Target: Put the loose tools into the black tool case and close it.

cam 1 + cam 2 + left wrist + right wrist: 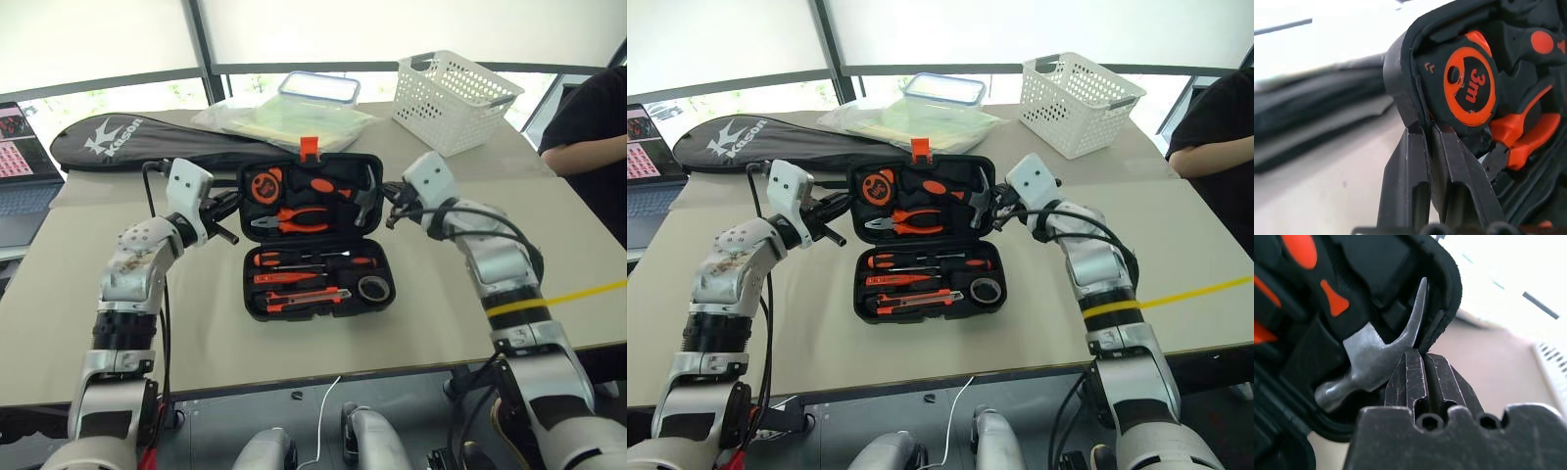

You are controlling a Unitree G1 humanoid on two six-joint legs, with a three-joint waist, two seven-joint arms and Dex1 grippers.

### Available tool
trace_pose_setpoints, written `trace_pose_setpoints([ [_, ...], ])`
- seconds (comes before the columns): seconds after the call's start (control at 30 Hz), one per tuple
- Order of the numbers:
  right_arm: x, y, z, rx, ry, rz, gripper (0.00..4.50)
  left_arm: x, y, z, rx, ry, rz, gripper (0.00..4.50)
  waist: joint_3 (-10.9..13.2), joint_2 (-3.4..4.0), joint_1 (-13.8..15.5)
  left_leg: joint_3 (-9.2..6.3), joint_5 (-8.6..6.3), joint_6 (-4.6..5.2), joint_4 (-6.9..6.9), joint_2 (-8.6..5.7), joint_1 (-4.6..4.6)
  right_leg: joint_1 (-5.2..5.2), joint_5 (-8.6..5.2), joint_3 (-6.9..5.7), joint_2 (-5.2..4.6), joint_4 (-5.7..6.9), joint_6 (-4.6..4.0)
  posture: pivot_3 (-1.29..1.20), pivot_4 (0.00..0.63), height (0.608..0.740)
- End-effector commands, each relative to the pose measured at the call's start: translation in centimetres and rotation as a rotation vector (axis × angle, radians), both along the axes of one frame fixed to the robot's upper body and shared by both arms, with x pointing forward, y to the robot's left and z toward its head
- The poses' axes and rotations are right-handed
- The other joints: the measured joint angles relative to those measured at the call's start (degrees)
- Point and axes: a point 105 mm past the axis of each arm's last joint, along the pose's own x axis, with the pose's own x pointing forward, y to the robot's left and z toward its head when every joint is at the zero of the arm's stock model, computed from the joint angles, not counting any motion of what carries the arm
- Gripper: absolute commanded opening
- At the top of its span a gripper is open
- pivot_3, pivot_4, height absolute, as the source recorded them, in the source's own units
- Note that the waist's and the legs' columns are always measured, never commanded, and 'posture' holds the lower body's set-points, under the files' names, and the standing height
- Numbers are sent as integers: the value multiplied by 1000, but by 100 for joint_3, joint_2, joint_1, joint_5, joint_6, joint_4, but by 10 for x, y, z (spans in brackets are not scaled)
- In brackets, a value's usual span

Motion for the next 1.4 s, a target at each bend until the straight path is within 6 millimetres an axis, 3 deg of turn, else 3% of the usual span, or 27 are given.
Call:
trace_pose_setpoints([
  [0.03, -14, -4, 16, 8, -137, 12, 3, -14, -4, 5, 85, -103, -25, 13, 0, 0, 1, 1, 0, 0, 1, 0, -2, 1, 0, 0, 1, -3, 0, 0, 150, 740],
  [0.17, -33, -6, -9, -65, -182, 36, 3, -29, 4, -11, 198, -169, 6, 13, -3, -1, 39, 5, 0, 1, 6, 3, 15, 18, 1, 15, 0, -4, -2, 0, 150, 740],
  [0.3, -62, -18, -35, -42, -132, 48, 3, -51, 16, -20, 144, -123, 41, 13, -5, -2, 61, 2, -1, 2, -26, 21, 91, 103, -2, 29, 1, -41, -3, 0, 150, 740],
  [0.33, -70, -23, -36, -26, -122, 50, 706, -58, 19, -20, 127, -107, 47, 727, -6, -3, 62, 1, -2, 3, -34, 24, 95, 109, -2, 29, 4, -48, -2, 0, 150, 740],
  [0.47, -96, -40, -23, 11, -73, 50, 1818, -87, 30, -13, 52, 6, 30, 1831, -3, -4, 53, 3, -3, 8, -40, 35, 84, 97, -2, 31, 9, -48, -2, 0, 150, 740],
  [0.5, -104, -45, -18, 36, -14, 66, 2249, -100, 34, -9, 1, 84, -2, 2356, -1, -3, 50, 7, -3, 9, -35, 35, 80, 91, -2, 32, 10, -48, -2, 0, 150, 740],
  [0.57, -129, -46, -19, 68, 161, 169, 2254, -128, 41, -6, -54, 263, -102, 2834, -1, -3, 51, 8, -10, 18, -36, 47, 76, 89, -2, 32, 10, -48, -3, 0, 150, 740],
  [0.67, -168, -37, -43, -20, 413, 356, 2254, -147, 66, -13, 7, 469, -160, 2834, -3, -4, 70, 4, -15, 27, -60, 56, 98, 105, -15, 20, 37, -55, -8, 0, 150, 740],
  [0.73, -176, -36, -54, -57, 491, 389, 2254, -140, 79, -22, 88, 515, -144, 2834, -2, -5, 110, 4, -18, 31, -82, 57, 142, 146, -35, 10, 51, -60, -6, 0, 150, 740],
  [0.8, -180, -30, -63, -92, 529, 425, 1741, -118, 89, -26, 166, 481, -100, 2901, 1, 1, 152, 8, -63, 89, -86, 57, 179, 190, -83, 11, 48, -65, 35, 0, 150, 740],
  [0.87, -183, -22, -68, -114, 557, 465, 1246, -88, 90, -23, 228, 400, -71, 2379, 2, -5, 231, 17, -64, 94, -82, 45, 185, 198, -84, 17, 31, -57, 41, 0, 150, 740],
  [0.93, -183, -15, -71, -136, 563, 497, 470, -66, 86, -19, 258, 354, -74, 1787, -2, -23, 251, 15, -52, 81, -72, 37, 187, 200, -78, 10, 37, -52, 39, 0, 150, 740],
  [1.0, -180, -6, -78, -172, 568, 527, 0, -37, 67, -19, 313, 286, -110, 1078, -8, -33, 248, 15, -21, 25, -76, 37, 182, 192, -45, 13, 37, -54, -12, 0, 150, 740],
  [1.1, -175, 2, -86, -228, 573, 557, 0, -6, 41, -23, 392, 227, -166, 148, -10, -38, 255, 10, -20, 23, -73, 24, 170, 182, -40, 2, 20, -55, -13, 0, 150, 740],
  [1.27, -160, 11, -93, -269, 567, 579, 0, 24, 6, -32, 509, 181, -246, 66, -12, -45, 177, 4, -23, 34, -67, 8, 129, 153, -31, -4, 10, -61, 3, 0, 150, 740],
  [1.4, -145, 16, -98, -300, 545, 560, 0, 28, -12, -34, 554, 148, -336, 66, -13, -45, 123, 4, -24, 36, -43, 7, 68, 97, -27, -8, 6, -58, 10, 0, 150, 740],
])
